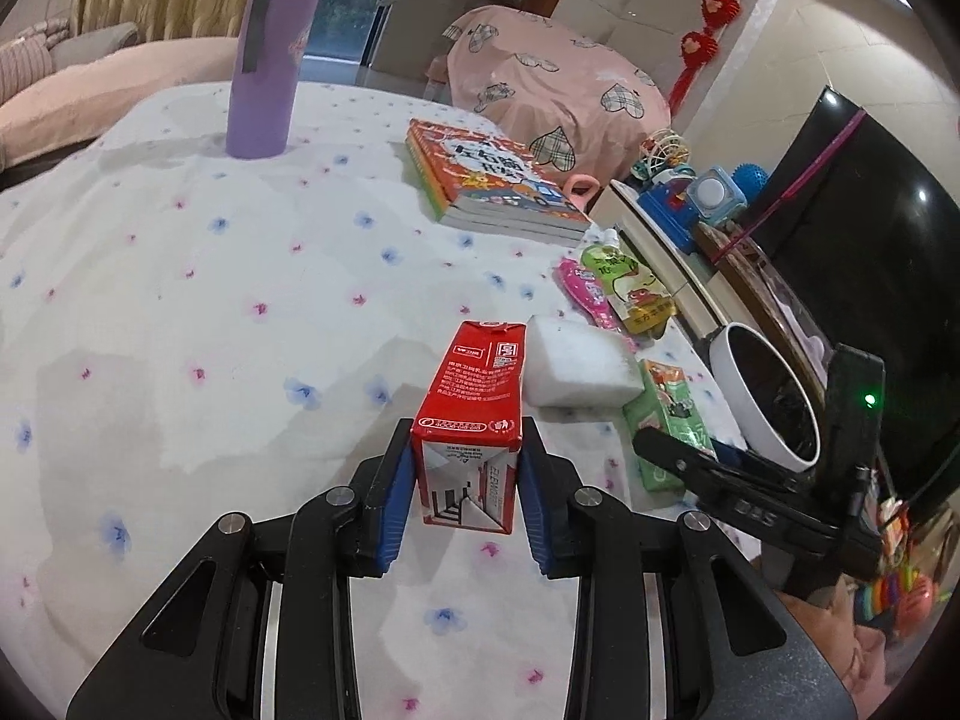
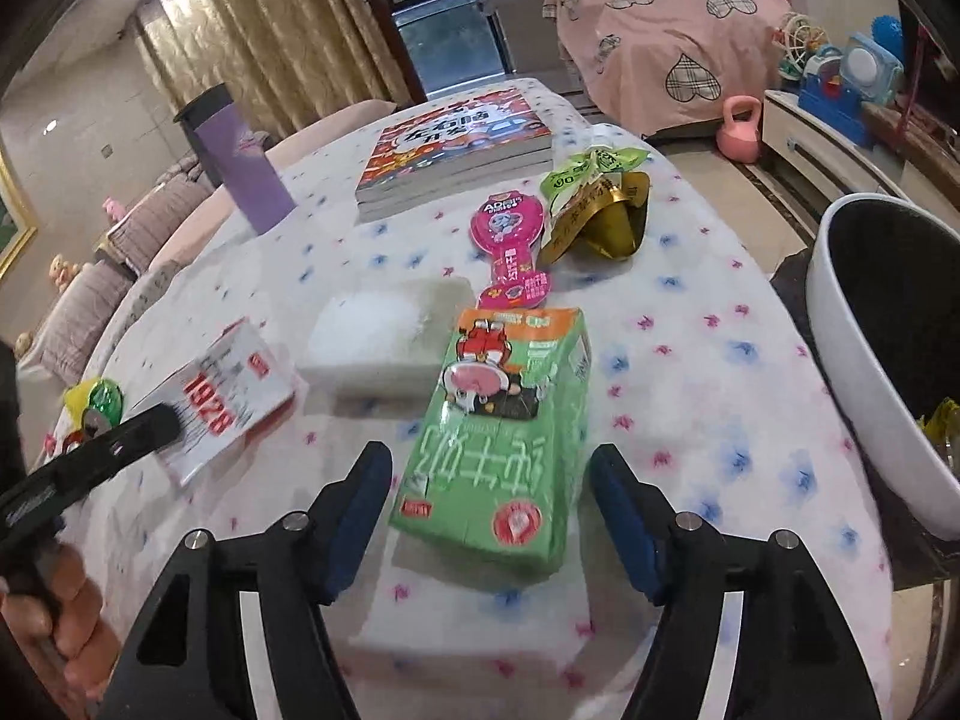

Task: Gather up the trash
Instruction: 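Grasp the red milk carton with the left tool while the right tool grasps the green milk carton, then carry both cartons over the trash bin and open both tools to drop them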

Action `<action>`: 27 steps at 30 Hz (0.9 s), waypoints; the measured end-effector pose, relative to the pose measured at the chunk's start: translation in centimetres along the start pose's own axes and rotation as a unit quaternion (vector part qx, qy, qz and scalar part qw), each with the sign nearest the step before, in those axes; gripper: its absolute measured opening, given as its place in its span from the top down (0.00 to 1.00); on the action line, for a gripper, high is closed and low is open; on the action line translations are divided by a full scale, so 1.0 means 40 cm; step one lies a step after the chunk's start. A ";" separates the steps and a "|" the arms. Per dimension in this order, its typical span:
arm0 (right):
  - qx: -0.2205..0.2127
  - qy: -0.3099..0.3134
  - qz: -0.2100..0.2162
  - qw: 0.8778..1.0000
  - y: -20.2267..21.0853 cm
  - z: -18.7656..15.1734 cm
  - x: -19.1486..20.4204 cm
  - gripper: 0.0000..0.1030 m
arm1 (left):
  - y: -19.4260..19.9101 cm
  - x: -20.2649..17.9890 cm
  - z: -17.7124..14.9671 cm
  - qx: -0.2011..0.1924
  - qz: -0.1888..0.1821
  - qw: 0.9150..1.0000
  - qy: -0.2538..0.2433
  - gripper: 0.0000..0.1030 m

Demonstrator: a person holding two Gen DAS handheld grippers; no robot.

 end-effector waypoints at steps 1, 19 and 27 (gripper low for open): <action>-0.002 0.003 -0.006 1.000 -0.002 0.000 -0.001 0.40 | 0.000 -0.004 -0.004 -0.001 0.004 1.000 -0.005 0.71; -0.037 -0.019 0.013 0.999 0.128 -0.043 -0.053 0.47 | -0.052 -0.094 -0.049 0.022 0.028 0.997 -0.075 0.70; -0.070 -0.023 0.016 0.997 0.212 -0.038 -0.075 0.47 | 0.013 -0.207 -0.036 0.000 -0.022 0.995 -0.096 0.70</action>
Point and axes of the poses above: each gripper's, at about its wrist camera, not at the fingertips, and y roughly against the way its jaws point, x to its left, z to its top, the point moved 7 cm from there along -y, roughly the way its jaws point, and after that the axes turned 8 degrees about z, right-handed, at the moved point
